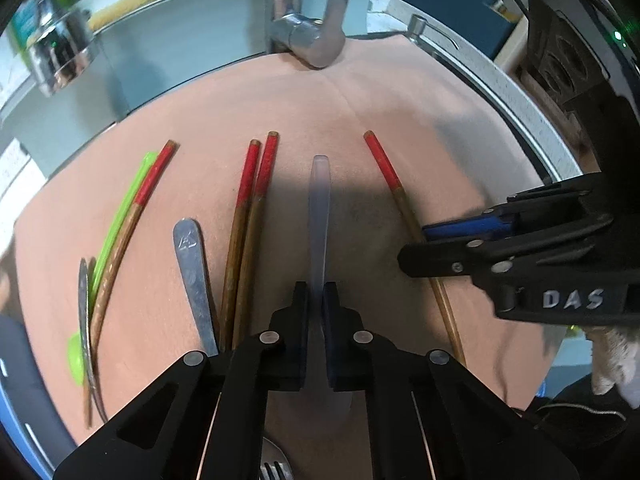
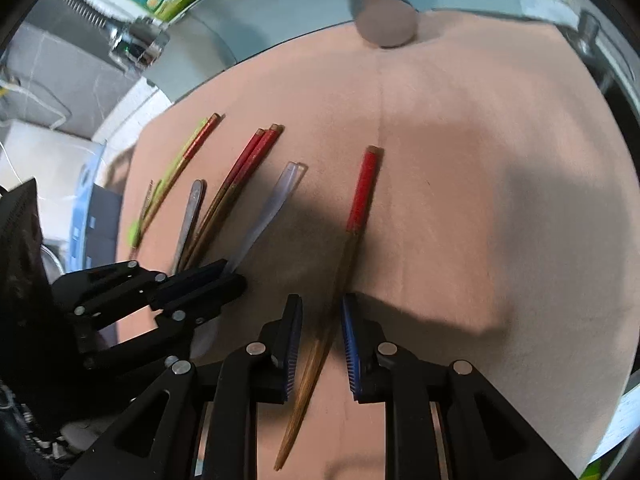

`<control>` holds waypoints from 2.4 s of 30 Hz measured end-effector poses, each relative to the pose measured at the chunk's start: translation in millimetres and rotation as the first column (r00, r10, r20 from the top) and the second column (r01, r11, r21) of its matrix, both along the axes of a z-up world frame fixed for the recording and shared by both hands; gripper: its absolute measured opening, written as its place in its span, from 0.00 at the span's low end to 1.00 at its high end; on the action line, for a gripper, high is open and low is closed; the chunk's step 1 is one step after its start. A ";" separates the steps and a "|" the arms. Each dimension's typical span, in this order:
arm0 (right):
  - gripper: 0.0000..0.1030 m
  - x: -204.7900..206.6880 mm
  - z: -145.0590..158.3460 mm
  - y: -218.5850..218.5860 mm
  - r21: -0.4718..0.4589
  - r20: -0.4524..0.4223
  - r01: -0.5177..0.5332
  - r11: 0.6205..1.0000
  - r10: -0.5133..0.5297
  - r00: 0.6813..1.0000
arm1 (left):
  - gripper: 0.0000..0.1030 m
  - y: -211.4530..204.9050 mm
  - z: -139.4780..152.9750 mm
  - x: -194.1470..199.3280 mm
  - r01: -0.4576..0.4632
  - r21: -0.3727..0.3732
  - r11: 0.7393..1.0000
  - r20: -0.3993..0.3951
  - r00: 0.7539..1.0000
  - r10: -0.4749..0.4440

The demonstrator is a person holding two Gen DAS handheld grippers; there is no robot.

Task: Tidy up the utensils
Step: 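Grasp a red-tipped chopstick with the right gripper while the left gripper grasps the clear plastic spoon, then carry chopstick and clear spoon into the blue basket and open both grippers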

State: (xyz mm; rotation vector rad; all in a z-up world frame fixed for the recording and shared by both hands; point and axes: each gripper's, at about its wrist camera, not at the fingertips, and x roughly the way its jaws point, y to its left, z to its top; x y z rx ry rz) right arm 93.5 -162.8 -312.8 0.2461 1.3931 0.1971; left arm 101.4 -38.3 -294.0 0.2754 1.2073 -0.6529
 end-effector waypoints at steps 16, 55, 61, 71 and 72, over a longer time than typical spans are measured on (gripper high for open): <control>0.06 -7.0 13.2 -34.1 0.165 0.018 0.114 0.980 -0.119 0.993 | 0.04 32.3 16.4 -19.7 -0.244 -0.261 0.934 -0.067 0.970 0.234; 0.06 8.9 17.6 -41.7 0.269 0.006 0.146 0.952 -0.154 0.988 | 0.06 22.9 38.3 -3.3 -0.163 -0.113 0.980 0.002 0.986 0.164; 0.06 16.1 40.1 -8.9 0.276 0.058 0.075 0.958 -0.095 0.994 | 0.05 45.4 64.6 -2.7 -0.196 -0.161 0.967 0.048 0.977 0.206; 0.06 27.6 72.3 61.8 0.284 0.134 -0.057 0.957 0.019 0.991 | 0.05 106.0 106.7 -14.1 -0.271 -0.216 0.938 0.132 0.944 0.303; 0.06 28.2 73.7 69.3 0.288 0.136 -0.069 0.955 0.030 0.990 | 0.05 111.5 110.6 -16.0 -0.279 -0.222 0.934 0.142 0.939 0.314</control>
